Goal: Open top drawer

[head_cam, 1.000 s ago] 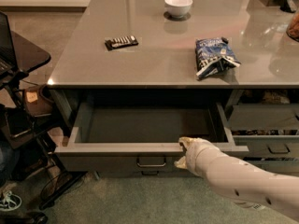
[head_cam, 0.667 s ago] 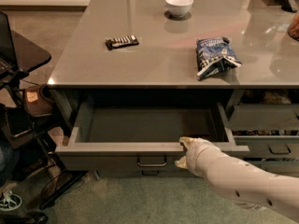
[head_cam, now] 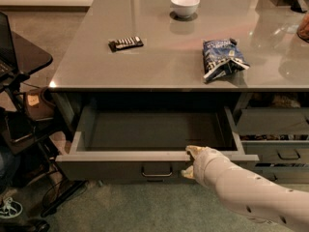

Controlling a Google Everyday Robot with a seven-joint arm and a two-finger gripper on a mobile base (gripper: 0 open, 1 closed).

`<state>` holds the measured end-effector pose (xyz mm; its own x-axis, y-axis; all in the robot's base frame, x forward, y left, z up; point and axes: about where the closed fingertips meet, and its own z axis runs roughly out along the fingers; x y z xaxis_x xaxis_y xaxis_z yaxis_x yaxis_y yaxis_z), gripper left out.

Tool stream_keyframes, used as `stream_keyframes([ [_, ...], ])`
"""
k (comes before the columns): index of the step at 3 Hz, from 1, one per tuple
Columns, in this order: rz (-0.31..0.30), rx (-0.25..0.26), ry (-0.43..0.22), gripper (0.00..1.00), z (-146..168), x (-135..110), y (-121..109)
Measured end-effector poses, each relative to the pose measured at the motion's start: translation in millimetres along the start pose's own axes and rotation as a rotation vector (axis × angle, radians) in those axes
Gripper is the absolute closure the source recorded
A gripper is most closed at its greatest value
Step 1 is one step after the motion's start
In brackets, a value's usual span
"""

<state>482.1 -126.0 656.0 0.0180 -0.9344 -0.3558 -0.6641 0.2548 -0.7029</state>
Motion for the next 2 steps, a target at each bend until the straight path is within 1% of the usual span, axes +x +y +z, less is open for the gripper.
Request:
stream_keyframes([
  [1, 0.007, -0.007, -0.001, 1.00, -12, 3, 14],
  [2, 0.007, -0.027, -0.005, 1.00, -26, 2, 30],
])
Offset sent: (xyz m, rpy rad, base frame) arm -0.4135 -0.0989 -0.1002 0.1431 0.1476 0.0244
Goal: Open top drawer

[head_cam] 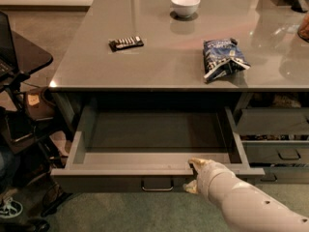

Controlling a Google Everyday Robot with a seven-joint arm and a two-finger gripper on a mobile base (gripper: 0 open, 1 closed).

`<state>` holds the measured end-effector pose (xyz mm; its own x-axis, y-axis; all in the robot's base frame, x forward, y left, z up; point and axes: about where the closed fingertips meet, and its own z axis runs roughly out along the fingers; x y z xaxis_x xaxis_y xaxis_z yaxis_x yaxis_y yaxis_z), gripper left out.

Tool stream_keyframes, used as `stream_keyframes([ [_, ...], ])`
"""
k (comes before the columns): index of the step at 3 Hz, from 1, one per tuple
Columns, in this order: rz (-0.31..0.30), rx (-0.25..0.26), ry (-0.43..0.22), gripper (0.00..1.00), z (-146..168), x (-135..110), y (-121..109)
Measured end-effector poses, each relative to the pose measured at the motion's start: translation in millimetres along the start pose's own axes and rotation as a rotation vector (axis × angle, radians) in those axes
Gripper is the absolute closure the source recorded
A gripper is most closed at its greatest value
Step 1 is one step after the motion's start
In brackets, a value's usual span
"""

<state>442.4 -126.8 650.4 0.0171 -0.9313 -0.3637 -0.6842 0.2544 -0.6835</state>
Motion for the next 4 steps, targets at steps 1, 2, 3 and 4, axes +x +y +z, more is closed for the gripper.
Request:
stream_keyframes([
  [1, 0.000, 0.000, 0.000, 1.00, -1, 0, 0],
  [2, 0.010, -0.012, 0.000, 1.00, -13, 4, 20],
  [3, 0.014, -0.018, 0.000, 1.00, -22, 4, 27],
  [4, 0.022, -0.038, 0.000, 1.00, -25, 4, 36],
])
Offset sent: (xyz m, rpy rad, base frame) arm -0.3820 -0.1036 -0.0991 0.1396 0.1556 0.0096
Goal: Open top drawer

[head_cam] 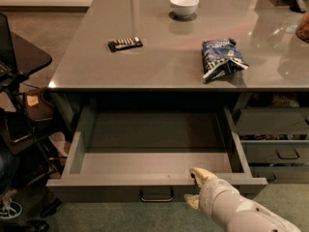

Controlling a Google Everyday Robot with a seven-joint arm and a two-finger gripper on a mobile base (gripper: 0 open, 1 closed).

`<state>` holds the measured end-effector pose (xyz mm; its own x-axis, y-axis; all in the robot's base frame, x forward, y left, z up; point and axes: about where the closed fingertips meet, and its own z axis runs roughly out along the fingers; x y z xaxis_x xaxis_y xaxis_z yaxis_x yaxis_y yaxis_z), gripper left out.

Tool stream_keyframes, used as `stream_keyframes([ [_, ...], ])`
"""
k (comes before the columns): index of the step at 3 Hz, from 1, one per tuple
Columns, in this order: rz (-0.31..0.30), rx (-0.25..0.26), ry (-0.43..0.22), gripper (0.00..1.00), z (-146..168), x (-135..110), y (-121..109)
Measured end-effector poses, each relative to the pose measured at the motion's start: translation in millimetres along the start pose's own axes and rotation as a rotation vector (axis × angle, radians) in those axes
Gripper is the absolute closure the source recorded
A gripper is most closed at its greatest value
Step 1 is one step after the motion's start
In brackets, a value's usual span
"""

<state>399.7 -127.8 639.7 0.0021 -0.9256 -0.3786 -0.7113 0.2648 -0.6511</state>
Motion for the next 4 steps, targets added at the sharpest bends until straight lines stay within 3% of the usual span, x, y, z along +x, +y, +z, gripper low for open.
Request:
stream_keyframes([
  [1, 0.000, 0.000, 0.000, 0.81, 0.0, 0.0, 0.0],
  [4, 0.000, 0.000, 0.000, 0.11, 0.0, 0.0, 0.0],
])
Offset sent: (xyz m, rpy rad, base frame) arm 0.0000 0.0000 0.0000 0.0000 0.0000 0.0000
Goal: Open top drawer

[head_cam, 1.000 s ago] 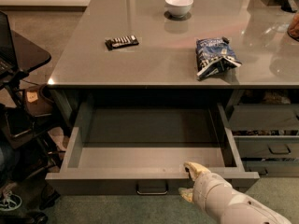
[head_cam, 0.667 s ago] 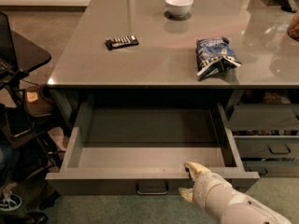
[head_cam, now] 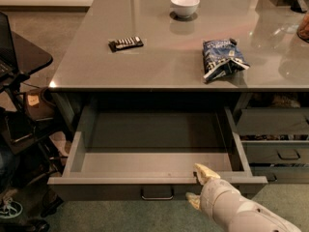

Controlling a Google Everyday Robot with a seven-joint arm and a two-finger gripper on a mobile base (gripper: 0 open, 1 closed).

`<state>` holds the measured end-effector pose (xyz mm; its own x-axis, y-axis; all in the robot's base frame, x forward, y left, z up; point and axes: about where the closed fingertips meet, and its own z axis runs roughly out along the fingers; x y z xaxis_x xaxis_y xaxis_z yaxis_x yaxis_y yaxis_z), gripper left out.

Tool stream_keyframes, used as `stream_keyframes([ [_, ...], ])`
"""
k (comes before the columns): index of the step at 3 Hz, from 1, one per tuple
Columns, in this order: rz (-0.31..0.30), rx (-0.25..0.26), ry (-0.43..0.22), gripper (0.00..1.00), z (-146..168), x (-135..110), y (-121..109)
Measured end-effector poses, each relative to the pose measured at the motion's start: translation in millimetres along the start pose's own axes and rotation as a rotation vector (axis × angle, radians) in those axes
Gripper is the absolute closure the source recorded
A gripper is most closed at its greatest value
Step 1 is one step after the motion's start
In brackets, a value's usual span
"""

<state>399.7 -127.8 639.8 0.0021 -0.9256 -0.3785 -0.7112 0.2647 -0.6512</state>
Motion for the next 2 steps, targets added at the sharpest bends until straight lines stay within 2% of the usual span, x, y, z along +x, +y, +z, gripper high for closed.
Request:
stream_keyframes([
  [1, 0.000, 0.000, 0.000, 0.00, 0.0, 0.0, 0.0],
  [2, 0.000, 0.000, 0.000, 0.00, 0.0, 0.0, 0.0],
])
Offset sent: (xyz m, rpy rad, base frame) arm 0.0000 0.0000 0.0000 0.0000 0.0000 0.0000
